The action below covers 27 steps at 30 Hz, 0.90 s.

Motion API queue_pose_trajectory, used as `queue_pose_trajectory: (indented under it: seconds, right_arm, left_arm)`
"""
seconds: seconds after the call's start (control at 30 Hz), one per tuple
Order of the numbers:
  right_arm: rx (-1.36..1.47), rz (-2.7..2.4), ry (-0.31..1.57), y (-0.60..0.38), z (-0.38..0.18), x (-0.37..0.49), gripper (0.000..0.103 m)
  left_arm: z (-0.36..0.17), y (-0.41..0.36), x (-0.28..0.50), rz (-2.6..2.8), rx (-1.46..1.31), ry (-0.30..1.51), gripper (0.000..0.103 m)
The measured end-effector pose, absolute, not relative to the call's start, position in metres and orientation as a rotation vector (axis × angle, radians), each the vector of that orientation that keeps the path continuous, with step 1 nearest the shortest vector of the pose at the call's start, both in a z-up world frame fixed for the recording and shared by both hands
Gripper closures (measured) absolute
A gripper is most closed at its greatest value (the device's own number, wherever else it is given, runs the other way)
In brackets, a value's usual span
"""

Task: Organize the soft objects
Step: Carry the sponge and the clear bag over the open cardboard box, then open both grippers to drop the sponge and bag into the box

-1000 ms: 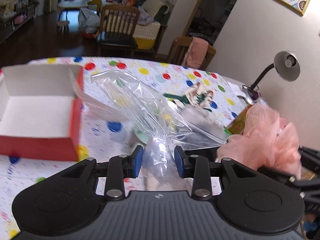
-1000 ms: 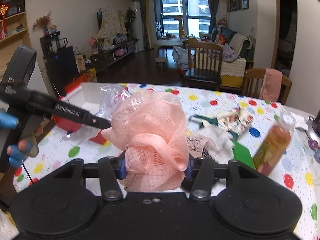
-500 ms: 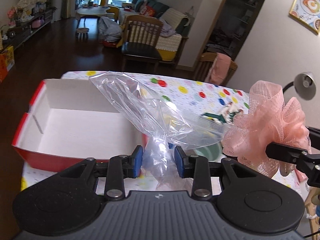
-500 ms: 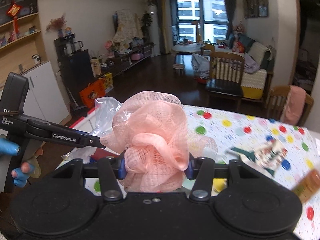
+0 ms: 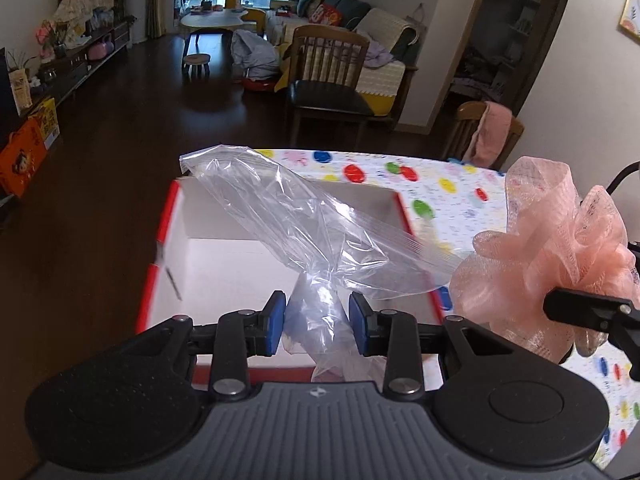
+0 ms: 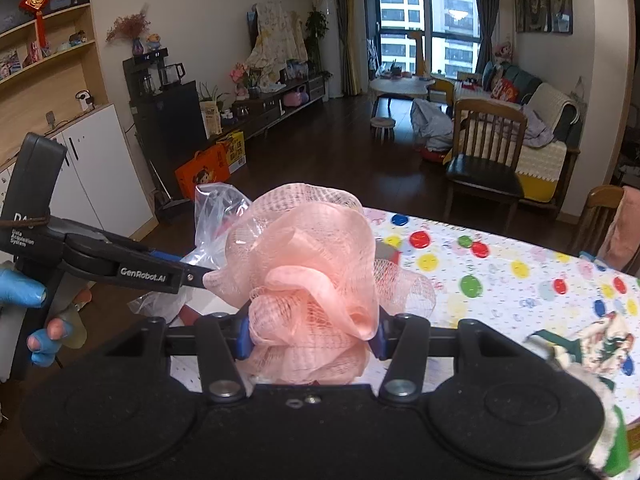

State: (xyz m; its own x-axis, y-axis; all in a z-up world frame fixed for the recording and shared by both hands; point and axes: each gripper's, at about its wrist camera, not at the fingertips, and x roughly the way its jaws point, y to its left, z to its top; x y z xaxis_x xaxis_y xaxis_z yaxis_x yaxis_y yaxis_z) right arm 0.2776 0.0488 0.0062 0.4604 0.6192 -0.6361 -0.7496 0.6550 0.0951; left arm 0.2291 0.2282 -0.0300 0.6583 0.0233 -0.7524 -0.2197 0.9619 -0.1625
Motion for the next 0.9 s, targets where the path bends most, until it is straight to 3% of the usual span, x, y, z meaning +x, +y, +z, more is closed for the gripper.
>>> queue_pose_trajectory:
  seconds: [0.47, 0.9]
  right_arm:
    - [-0.318, 0.774, 0.794, 0.151, -0.051, 0.306, 0.052]
    - [-0.456, 0.716, 0.927, 0.194, -0.116, 0.325, 0.051]
  left_arm:
    - [-0.075, 0.282, 0.298, 0.132, -0.123, 0.964, 0.069]
    - [-0.129, 0.279, 0.339, 0.066, -0.006, 1.105, 0.069]
